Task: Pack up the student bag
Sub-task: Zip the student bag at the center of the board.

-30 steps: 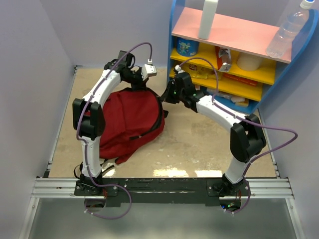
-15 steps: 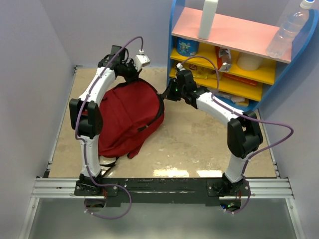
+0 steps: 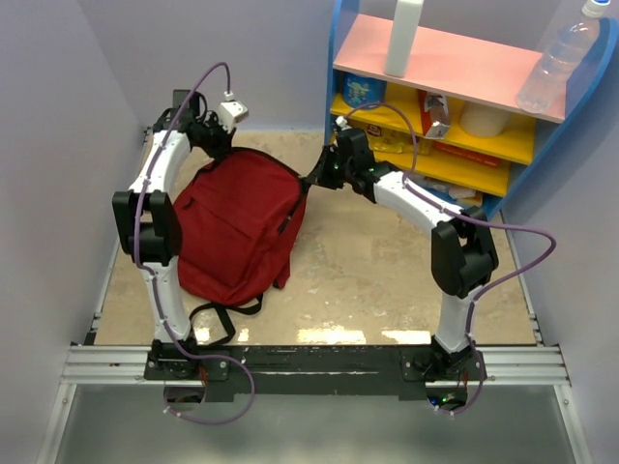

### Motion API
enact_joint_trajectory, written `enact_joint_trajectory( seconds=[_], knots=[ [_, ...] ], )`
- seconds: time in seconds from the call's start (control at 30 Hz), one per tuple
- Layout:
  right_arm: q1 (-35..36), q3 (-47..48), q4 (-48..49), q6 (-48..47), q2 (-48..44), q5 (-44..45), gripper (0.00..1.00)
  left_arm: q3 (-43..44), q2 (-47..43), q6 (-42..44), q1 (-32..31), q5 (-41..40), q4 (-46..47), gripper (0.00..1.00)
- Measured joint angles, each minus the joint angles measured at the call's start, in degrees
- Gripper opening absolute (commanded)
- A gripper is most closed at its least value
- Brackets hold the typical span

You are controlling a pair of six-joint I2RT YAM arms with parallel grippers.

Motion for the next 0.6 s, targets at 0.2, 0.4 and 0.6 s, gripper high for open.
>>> enact_joint_trajectory(
  seconds=[0.2, 0.4, 0.6],
  knots=[
    [0.6, 1.0, -1.1, 0.0, 0.0, -0.9, 0.0, 0.7, -0.6, 1.2, 0.0, 6.0, -3.7, 0.7],
    [2.2, 2.4, -1.8, 0.0, 0.0, -0.9, 0.0, 0.7, -4.9, 4.2, -2.7, 13.6, -6.0, 0.73],
    [2.5, 2.3, -1.9, 0.0, 0.0, -0.6, 0.0, 2.0, -4.9, 9.4, -11.7, 17.9, -8.4, 0.71]
  ],
)
